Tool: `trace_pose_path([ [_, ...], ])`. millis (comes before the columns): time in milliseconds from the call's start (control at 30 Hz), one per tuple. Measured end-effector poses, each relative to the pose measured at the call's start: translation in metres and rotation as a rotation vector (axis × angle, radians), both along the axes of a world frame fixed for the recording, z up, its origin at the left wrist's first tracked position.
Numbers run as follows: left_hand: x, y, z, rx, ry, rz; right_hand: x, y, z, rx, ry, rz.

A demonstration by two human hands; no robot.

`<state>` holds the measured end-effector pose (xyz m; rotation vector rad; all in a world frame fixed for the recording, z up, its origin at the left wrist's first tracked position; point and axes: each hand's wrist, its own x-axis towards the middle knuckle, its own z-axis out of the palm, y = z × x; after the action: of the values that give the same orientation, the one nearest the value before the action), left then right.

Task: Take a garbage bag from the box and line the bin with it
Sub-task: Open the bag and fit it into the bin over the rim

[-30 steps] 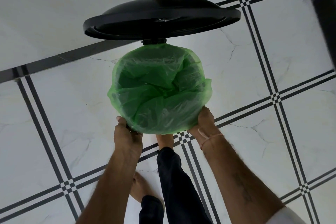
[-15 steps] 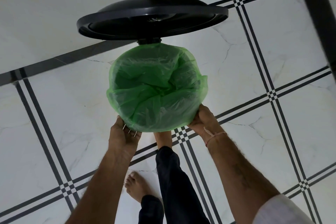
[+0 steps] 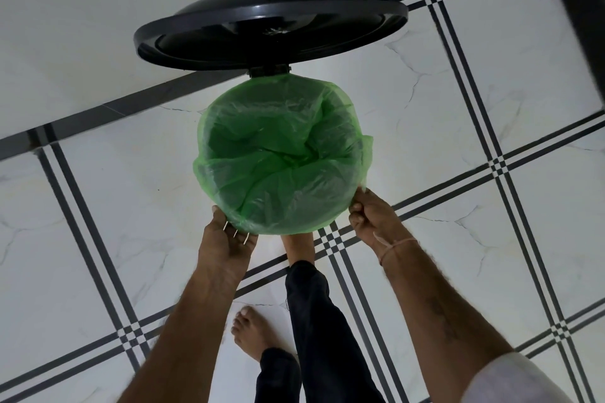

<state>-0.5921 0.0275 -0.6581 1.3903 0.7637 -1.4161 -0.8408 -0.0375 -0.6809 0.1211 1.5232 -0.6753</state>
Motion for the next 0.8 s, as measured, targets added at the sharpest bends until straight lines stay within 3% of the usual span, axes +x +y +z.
trace_pose_path([
  [133,0.0,0.001,-0.002,0.006,-0.016,-0.011,-0.001,-0.006,0.006,-0.013,-0.096,-0.147],
  [400,-0.003,0.0,-0.003,0.012,0.003,0.012,0.006,0.0,0.015,-0.248,-0.123,-0.213],
  [567,-0.004,0.002,-0.006,-0.004,0.037,0.071,0.003,0.004,0.005,-0.135,-0.063,-0.08],
  [800,-0.007,0.004,-0.008,-0.029,0.011,0.119,0.015,0.004,0.017,-0.132,-0.031,-0.186],
])
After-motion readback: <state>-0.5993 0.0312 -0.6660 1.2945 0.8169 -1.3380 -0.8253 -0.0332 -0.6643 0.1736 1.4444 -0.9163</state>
